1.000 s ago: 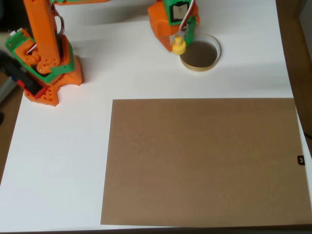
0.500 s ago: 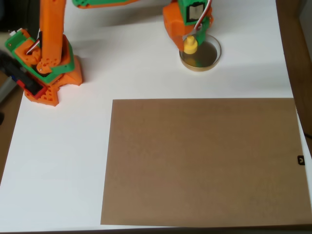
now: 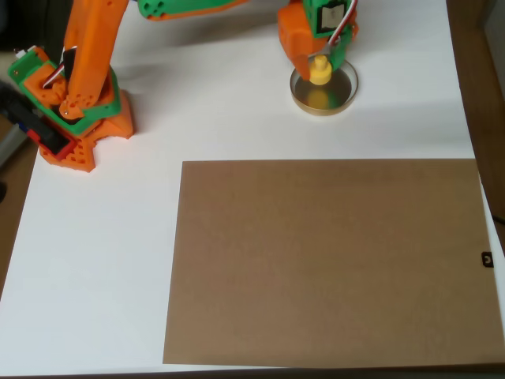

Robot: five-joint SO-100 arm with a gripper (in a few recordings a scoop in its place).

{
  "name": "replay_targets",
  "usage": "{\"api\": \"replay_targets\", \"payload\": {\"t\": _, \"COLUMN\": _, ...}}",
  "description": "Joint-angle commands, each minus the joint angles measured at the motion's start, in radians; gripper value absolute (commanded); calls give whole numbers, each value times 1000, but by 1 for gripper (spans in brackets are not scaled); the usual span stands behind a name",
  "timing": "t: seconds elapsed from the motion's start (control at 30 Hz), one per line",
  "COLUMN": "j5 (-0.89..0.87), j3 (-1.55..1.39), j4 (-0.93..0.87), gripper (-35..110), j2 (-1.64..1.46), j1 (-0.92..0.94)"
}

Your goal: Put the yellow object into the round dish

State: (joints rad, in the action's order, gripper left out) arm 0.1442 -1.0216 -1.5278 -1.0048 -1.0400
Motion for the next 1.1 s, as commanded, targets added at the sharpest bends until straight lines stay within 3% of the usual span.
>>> {"api": "replay_targets", "payload": {"t": 0.0, "j5": 2, "j3": 77, "j4": -25, "gripper": 7, "j2": -28, "j1": -17}}
{"api": "replay_targets", "payload": {"t": 0.2, "j5": 6, "j3": 84, "j4": -37, "gripper": 22, "j2": -20, "j1": -32}}
{"api": "replay_targets", "payload": {"t": 0.6, "j5": 48, "j3": 29, "j4": -71, "gripper": 26, "j2": -123, "j1": -17}}
{"api": "replay_targets", "payload": {"t": 1.07, "j5": 270, "j3": -614, "j4": 64, "gripper": 26, "j2": -709, "j1": 123}}
